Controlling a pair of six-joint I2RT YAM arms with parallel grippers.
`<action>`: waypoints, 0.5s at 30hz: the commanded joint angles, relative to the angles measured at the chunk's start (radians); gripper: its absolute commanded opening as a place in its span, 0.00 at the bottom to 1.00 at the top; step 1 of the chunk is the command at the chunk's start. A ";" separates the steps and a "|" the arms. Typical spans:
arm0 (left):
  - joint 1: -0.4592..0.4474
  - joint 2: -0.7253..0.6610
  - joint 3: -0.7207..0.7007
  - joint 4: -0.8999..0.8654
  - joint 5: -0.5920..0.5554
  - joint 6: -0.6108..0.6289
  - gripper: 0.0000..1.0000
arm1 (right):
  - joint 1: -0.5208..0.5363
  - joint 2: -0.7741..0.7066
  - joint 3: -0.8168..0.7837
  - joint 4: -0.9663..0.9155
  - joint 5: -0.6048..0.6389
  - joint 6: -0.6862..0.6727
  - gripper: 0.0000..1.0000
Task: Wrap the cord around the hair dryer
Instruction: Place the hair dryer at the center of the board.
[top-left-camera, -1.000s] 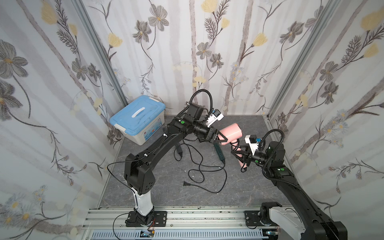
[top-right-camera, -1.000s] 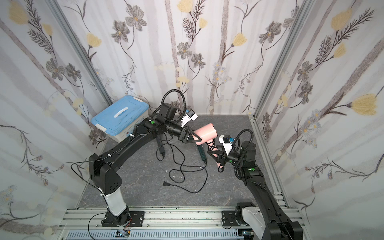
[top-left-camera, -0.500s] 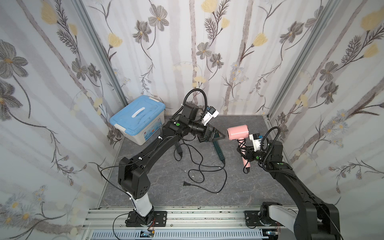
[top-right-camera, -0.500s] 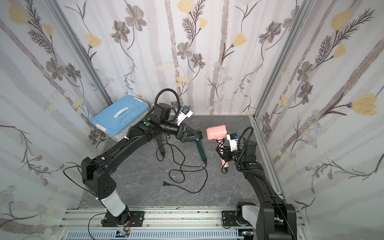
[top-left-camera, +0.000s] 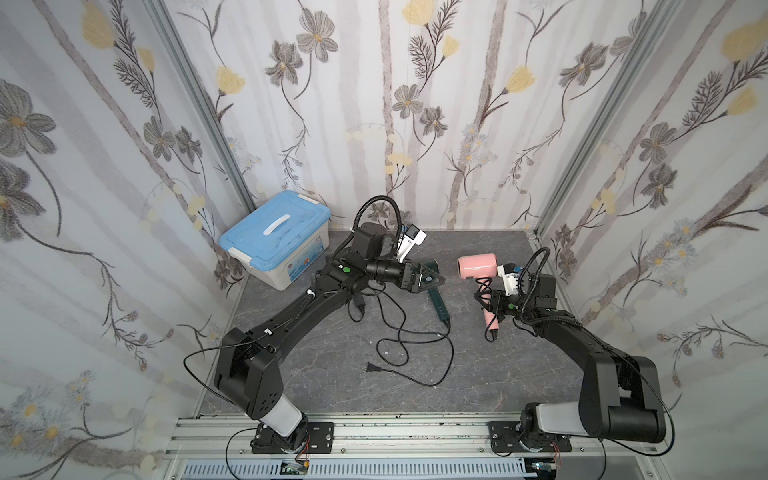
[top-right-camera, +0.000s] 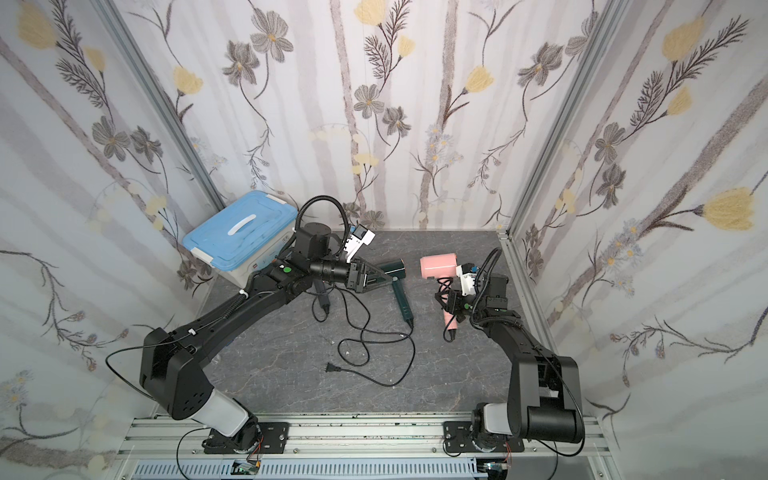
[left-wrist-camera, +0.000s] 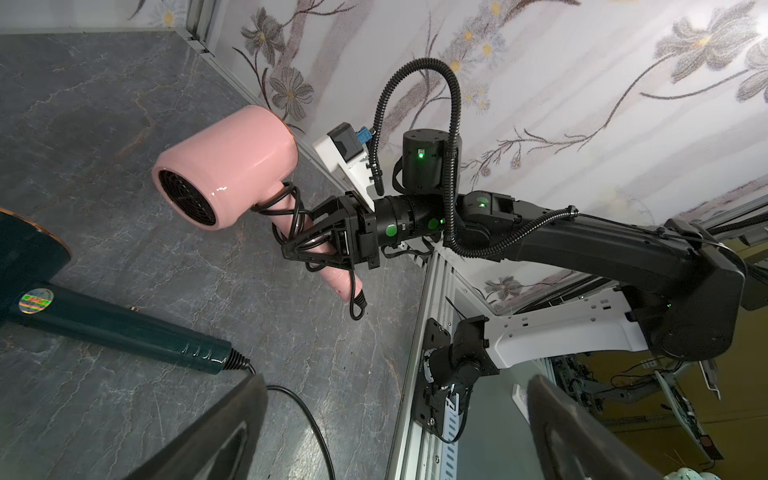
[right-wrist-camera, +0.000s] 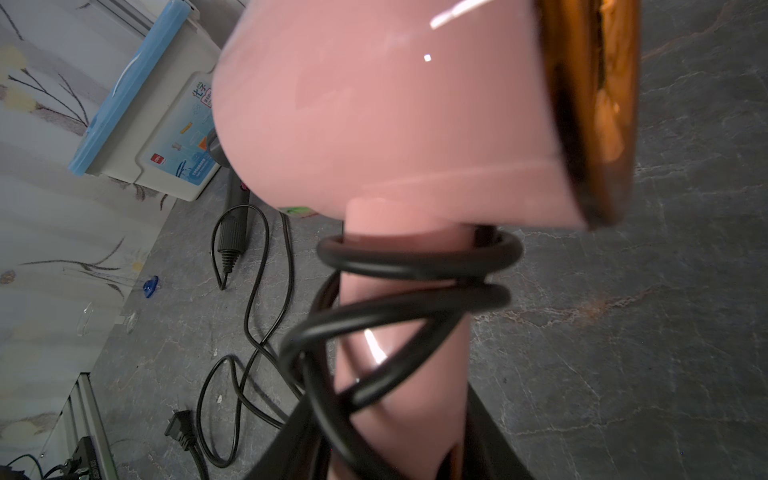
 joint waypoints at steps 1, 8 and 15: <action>0.002 -0.016 -0.035 0.134 0.043 -0.069 1.00 | 0.000 0.031 0.027 0.062 0.007 0.011 0.00; 0.003 -0.007 -0.079 0.202 0.070 -0.112 1.00 | -0.001 0.104 0.067 0.039 0.037 0.012 0.00; 0.004 0.006 -0.095 0.179 0.061 -0.081 1.00 | 0.000 0.154 0.079 0.031 0.051 0.018 0.00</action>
